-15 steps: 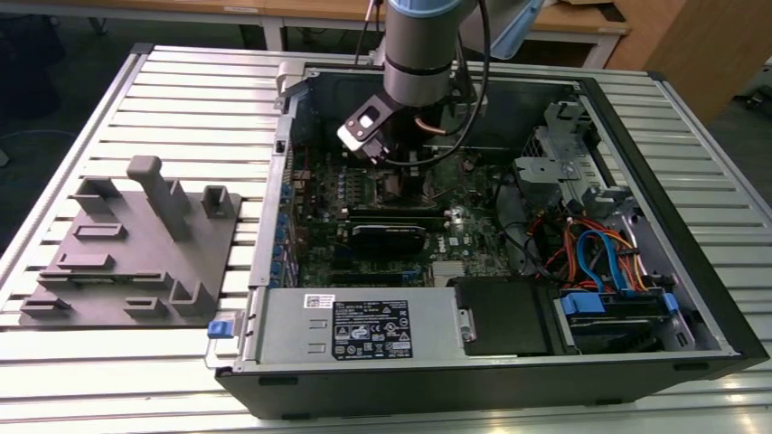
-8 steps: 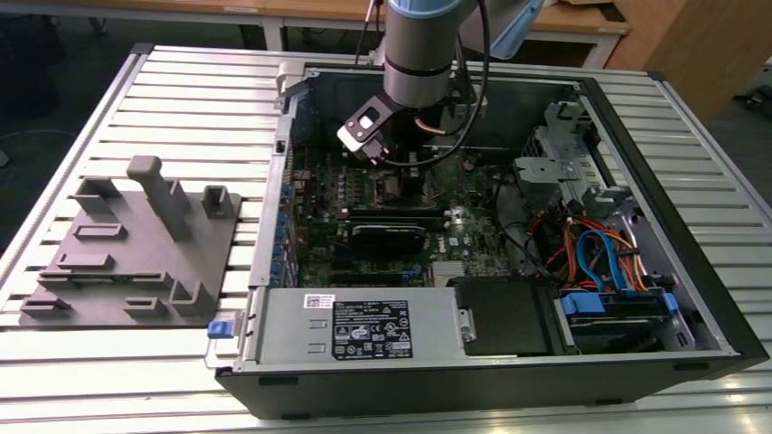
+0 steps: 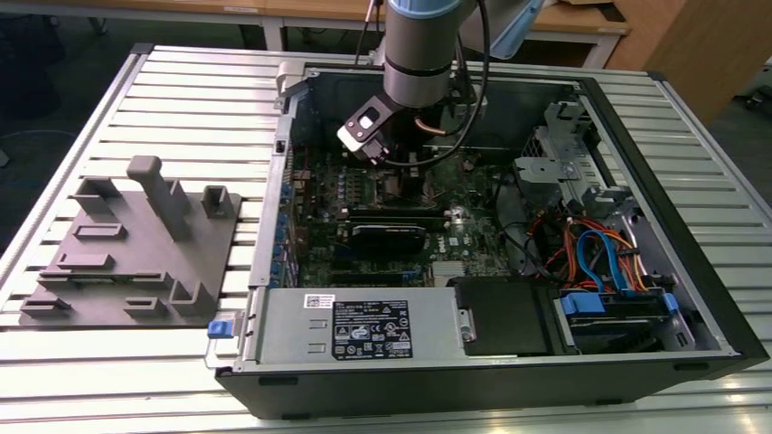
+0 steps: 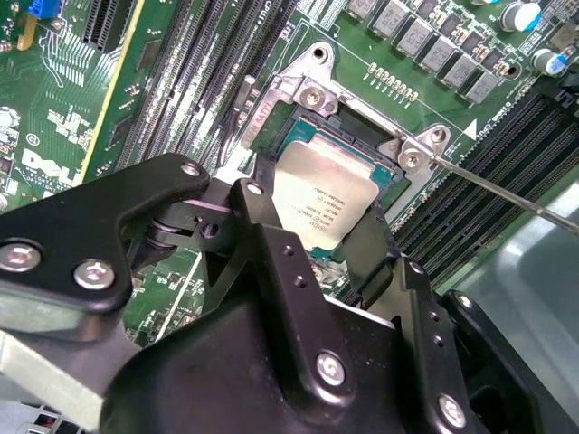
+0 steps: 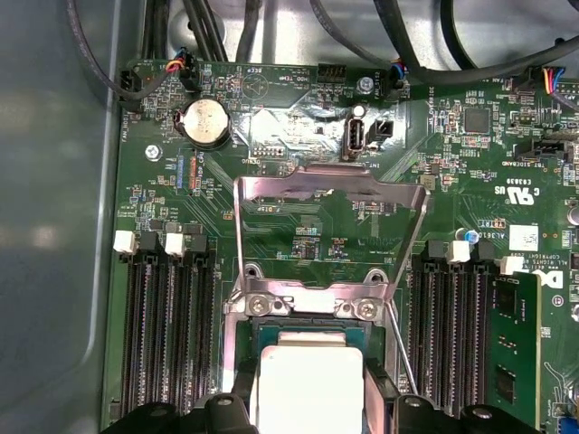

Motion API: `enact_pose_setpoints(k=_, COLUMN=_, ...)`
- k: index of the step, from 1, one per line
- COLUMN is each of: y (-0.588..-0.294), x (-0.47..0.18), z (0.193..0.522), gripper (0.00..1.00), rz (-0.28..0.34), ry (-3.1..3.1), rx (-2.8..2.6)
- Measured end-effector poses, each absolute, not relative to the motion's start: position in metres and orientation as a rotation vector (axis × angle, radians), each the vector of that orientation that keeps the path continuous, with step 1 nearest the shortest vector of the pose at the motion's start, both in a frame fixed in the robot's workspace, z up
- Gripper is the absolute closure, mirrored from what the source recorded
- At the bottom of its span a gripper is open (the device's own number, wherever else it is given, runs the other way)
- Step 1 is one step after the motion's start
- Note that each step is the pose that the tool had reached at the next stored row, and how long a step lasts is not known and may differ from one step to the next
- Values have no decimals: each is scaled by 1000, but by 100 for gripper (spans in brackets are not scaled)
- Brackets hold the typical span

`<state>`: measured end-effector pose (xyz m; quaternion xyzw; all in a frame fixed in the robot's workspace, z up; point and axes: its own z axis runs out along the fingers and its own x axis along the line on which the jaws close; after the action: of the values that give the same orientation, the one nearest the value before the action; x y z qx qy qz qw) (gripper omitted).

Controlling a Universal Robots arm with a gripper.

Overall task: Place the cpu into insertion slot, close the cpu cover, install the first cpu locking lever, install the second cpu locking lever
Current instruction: 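Place the cpu into insertion slot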

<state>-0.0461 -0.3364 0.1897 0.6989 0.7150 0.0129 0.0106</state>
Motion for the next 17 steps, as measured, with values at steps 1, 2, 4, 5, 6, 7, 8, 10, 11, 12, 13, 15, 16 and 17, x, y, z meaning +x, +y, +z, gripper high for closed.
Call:
enact_pose_setpoints(k=1, y=-336, x=-46, z=190, gripper=46, rz=40, ry=2231, rx=2181)
enact_pose_setpoints(k=2, y=-336, x=-46, z=190, gripper=46, rz=40, ry=2231, rx=2181)
enact_pose_setpoints(k=4, y=-336, x=-46, z=189, gripper=45, rz=42, ry=2231, rx=2181)
enact_pose_setpoints(k=5, y=-336, x=-46, z=189, gripper=45, rz=44, ry=2232, rx=2181)
enact_pose_setpoints(k=6, y=-336, x=-46, z=189, gripper=39, rz=43, ry=2231, rx=2181)
enact_pose_setpoints(k=7, y=-336, x=-46, z=189, gripper=39, rz=42, ry=2231, rx=2181)
enact_pose_setpoints(k=8, y=-336, x=-46, z=190, gripper=39, rz=41, ry=2231, rx=2181)
enact_pose_setpoints(k=10, y=-336, x=-46, z=190, gripper=39, rz=41, ry=2231, rx=2181)
enact_pose_setpoints(k=11, y=-336, x=-46, z=190, gripper=39, rz=40, ry=2231, rx=2181)
enact_pose_setpoints(k=12, y=-336, x=-46, z=190, gripper=39, rz=41, ry=2231, rx=2181)
enact_pose_setpoints(k=13, y=-336, x=-46, z=190, gripper=39, rz=40, ry=2231, rx=2181)
enact_pose_setpoints(k=15, y=-336, x=-46, z=191, gripper=39, rz=41, ry=2231, rx=2181)
enact_pose_setpoints(k=16, y=-336, x=-46, z=192, gripper=39, rz=40, ry=2231, rx=2181)
enact_pose_setpoints(k=17, y=-336, x=-46, z=193, gripper=39, rz=41, ry=2231, rx=2181)
